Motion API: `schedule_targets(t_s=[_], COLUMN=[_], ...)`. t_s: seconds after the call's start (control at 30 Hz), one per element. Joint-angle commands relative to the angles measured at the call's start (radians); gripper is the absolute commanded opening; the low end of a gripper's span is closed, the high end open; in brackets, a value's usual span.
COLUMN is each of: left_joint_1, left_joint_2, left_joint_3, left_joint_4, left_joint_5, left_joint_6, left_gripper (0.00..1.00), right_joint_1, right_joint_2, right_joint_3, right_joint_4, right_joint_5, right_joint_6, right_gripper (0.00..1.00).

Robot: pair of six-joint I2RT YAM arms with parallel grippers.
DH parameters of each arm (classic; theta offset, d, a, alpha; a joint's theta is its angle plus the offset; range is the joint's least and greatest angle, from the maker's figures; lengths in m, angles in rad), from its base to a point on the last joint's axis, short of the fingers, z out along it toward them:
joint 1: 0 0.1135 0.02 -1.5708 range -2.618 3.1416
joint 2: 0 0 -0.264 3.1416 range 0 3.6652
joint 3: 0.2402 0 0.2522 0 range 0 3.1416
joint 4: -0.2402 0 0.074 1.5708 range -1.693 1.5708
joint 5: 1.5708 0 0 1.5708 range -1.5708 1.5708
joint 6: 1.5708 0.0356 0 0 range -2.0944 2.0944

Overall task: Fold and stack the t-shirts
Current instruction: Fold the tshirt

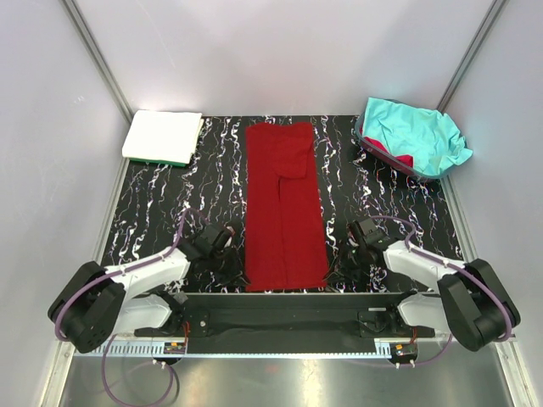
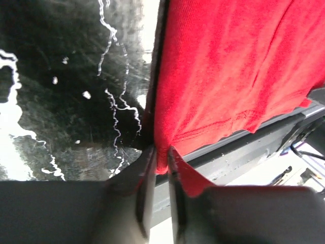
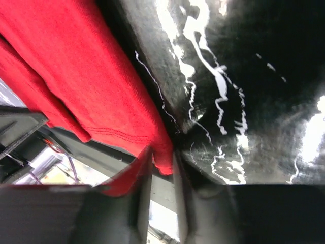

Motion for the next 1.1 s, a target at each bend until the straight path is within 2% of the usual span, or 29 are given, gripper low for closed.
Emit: schedule_targets(t_s=[0.0,0.07,0.13,0.33,0.43,0.73,0.87,1.07], left_joint_1=[-0.004,-0.004,-0.004,0.002,0.026,0.256,0.312,0.364], left_joint_2=[0.002,-0.015,-0.029,0.046,0.101,0.376,0.512,0.655], left_joint_3=[-0.01,0.029,0.068,0.292,0.398,0.68,0.798,0.934], left_joint_4=[0.0,-0.009,-0.029,-0.127,-0.138,-0.064,-0.055,-0.064], left_joint_5=[-0.032,-0.026,-0.031,-0.046,-0.061,0.015,0.072,0.107], left_joint_6=[0.008,0.024,0.039,0.094,0.117,0.169,0.185,0.188], left_gripper=[0.15,0.07,0.0,0.0,0.0,0.0,0.0,0.0], right_joint_1=[0.005,0.005,0.006,0.002,-0.024,-0.188,-0.214,-0.256], right_joint_2=[0.025,0.008,-0.043,-0.06,0.011,0.379,0.585,0.764], right_joint_3=[-0.014,-0.004,0.028,0.212,0.312,0.68,0.902,1.102], right_joint_4=[0.059,0.055,0.03,-0.086,-0.113,-0.154,-0.2,-0.252], right_joint_5=[0.019,-0.002,-0.004,0.042,0.044,-0.035,-0.059,-0.101], right_joint_6=[-0.031,-0.023,-0.014,-0.026,-0.064,-0.218,-0.277,-0.307], right_gripper=[0.1,0.0,0.0,0.0,0.0,0.0,0.0,0.0])
